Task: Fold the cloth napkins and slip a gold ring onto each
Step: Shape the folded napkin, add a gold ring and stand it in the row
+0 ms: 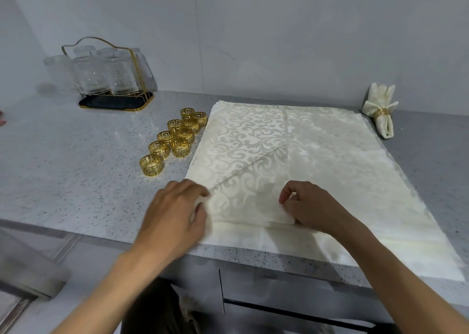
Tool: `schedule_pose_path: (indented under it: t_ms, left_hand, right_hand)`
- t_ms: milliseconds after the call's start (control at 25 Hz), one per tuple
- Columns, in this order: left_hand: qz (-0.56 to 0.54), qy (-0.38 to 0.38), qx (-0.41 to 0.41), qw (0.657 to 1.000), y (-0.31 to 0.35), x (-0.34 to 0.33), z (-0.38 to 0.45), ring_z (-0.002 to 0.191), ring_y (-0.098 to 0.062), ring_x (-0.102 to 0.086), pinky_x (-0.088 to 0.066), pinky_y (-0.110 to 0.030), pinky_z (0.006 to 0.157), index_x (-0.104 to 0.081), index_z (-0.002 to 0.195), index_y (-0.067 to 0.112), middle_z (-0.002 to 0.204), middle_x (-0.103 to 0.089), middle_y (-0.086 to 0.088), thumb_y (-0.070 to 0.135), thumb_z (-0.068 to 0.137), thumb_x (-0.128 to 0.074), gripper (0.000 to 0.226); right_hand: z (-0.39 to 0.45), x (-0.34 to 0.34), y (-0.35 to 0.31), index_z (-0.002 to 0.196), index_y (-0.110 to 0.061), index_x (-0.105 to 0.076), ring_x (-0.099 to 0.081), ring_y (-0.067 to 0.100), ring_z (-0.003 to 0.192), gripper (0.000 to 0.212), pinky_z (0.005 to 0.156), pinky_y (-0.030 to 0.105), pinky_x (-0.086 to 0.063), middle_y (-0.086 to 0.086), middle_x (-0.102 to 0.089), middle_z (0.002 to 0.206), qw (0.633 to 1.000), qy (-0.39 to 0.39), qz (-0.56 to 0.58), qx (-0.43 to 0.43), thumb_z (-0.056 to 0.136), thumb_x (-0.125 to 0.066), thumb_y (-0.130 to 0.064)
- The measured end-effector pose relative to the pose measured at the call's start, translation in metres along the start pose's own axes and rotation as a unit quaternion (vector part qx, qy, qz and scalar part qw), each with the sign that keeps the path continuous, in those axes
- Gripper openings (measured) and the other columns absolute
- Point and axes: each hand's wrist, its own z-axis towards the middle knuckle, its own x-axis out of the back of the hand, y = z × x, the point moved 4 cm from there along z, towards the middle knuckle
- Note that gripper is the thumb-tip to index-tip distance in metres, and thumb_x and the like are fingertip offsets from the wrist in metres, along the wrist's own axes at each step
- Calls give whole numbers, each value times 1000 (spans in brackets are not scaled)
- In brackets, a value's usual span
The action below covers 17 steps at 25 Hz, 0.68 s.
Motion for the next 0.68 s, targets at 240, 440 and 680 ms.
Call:
schedule_pose_path:
  t_ms: [240, 440, 680]
  left_hand:
    - [23, -173, -25, 984, 43, -77, 56, 150, -16, -8, -7, -39, 122, -14, 156, 18, 164, -10, 2, 40, 105, -21, 56]
    - [61, -198, -41, 978, 35, -96, 54, 150, -10, 15, 7, -42, 122, 3, 158, 25, 163, 13, 10, 55, 99, -6, 67]
    - [55, -187, -45, 980, 34, -93, 52, 147, -7, 21, 9, -41, 121, 9, 156, 31, 161, 18, 18, 63, 91, 2, 73]
  right_hand:
    - [-4, 3, 2, 81, -24, -62, -63, 10, 63, 10, 58, 26, -42, -9, -63, 71, 997, 48, -46, -25, 89, -58, -28]
    - [35, 6, -31, 125, -20, -57, -56, 23, 116, 36, 89, 37, -45, -1, -62, 127, 940, 235, -203, 142, 101, -38, -39]
    - [95, -15, -7, 157, -18, -11, 1, 21, 152, 57, 123, 42, -3, 2, -4, 166, 963, 108, -224, 102, 106, -19, -42]
